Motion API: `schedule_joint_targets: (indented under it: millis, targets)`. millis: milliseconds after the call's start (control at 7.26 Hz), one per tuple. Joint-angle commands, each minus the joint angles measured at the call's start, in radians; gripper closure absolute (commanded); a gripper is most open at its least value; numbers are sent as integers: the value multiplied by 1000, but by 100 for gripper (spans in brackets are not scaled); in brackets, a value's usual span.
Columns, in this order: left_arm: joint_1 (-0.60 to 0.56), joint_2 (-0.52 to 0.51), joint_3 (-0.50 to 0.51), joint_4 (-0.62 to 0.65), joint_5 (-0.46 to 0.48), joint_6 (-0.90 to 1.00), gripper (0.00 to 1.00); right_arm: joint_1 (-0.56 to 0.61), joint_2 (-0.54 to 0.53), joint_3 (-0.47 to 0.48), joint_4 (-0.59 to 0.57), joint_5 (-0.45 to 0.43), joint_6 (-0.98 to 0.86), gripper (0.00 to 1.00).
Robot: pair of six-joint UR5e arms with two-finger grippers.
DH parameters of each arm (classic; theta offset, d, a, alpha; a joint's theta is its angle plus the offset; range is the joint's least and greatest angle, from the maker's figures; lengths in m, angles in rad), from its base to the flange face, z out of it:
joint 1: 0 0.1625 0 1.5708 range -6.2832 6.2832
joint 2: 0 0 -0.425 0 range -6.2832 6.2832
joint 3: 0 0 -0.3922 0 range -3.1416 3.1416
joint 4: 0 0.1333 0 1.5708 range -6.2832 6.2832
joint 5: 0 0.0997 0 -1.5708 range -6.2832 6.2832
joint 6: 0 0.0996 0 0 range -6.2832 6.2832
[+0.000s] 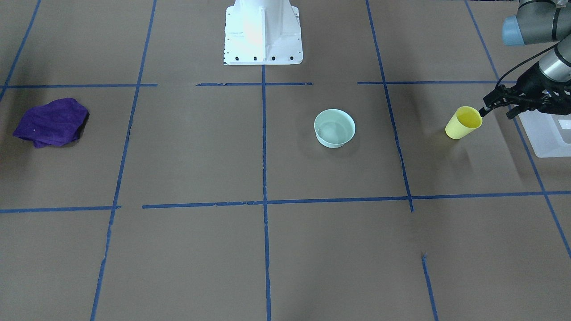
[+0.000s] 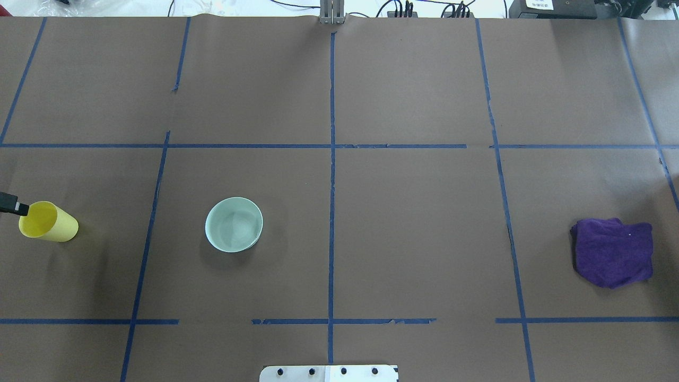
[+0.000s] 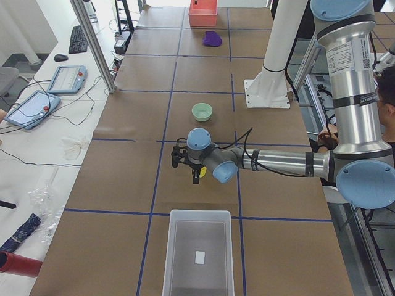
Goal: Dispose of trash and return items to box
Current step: 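Grasp the yellow cup with the left gripper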
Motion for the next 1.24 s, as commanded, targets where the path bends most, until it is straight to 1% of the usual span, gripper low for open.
schedule_joint_targets:
  millis: [0, 138, 275, 413, 551, 688, 826, 964, 1101]
  targets:
    - [60, 0, 54, -67, 53, -47, 0, 0, -5, 1, 0, -1, 0, 0]
    - [67, -4, 70, -83, 55, -48, 4, 0, -6, 1, 0, 1, 0, 0]
    - [73, -6, 71, -83, 55, -50, 29, 0, -5, 1, 0, 1, 0, 0]
    - [83, -13, 71, -83, 56, -50, 61, 0, -3, 3, 0, 1, 2, 0]
    - [90, -27, 71, -83, 55, -51, 92, 0, 3, 7, 0, -2, 2, 0]
    - [103, -41, 70, -83, 55, -53, 100, -2, 8, 21, 3, -1, 2, 0]
    - [100, -40, 61, -80, 52, -54, 100, -2, 9, 45, 1, 2, 0, 0]
    - [92, -34, 27, -69, 42, -51, 100, -3, 5, 42, 6, 15, 2, 0]
    - [83, -38, -36, 4, -11, -50, 100, -43, 1, 24, 11, 12, 2, 0]
